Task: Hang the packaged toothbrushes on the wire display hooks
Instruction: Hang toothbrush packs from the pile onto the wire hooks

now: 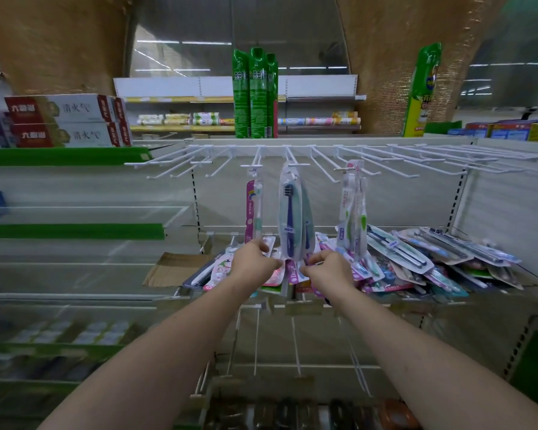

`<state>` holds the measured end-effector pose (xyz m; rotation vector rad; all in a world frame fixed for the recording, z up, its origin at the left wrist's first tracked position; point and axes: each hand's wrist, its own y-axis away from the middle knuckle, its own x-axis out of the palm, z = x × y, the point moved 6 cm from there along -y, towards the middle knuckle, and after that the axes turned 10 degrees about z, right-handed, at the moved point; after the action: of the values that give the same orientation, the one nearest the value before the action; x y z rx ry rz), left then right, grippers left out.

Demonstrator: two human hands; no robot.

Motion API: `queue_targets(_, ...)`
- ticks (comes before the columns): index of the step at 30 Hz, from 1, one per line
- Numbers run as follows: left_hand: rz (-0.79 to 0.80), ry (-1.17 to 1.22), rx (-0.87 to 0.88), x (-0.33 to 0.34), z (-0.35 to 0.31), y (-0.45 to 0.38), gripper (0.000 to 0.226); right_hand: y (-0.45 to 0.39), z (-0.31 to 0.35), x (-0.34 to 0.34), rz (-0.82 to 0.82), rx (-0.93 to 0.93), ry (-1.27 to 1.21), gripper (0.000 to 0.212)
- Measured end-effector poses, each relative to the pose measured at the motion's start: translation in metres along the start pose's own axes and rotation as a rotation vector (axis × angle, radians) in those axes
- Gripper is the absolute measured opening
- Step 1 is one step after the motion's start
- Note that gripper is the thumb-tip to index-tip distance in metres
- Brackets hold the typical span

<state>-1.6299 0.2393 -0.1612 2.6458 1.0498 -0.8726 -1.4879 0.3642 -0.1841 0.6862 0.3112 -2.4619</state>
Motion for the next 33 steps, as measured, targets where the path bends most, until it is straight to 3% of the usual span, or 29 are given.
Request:
queue_targets(8,-0.02,-0.057,-0.034,-0.026,0.028,0.015,0.029,0.017,0.007,0.024,0.044,0.008,0.014,0.019)
queue_targets(11,-0.032,-0.047,-0.036,-0.034,0.038,0.018,0.031,0.021,0.011,0.029,0.061,0.005,0.045,0.011)
queue_targets(24,-0.06,-0.227,-0.044,-0.064,0.067,0.027,0.036,0.029,0.029,0.06,0.082,-0.063,0.135,0.019)
queue_targets(33,-0.059,-0.479,0.045,-0.07,0.072,0.024,0.034,0.031,0.031,0.062,0.062,-0.082,0.19,0.025)
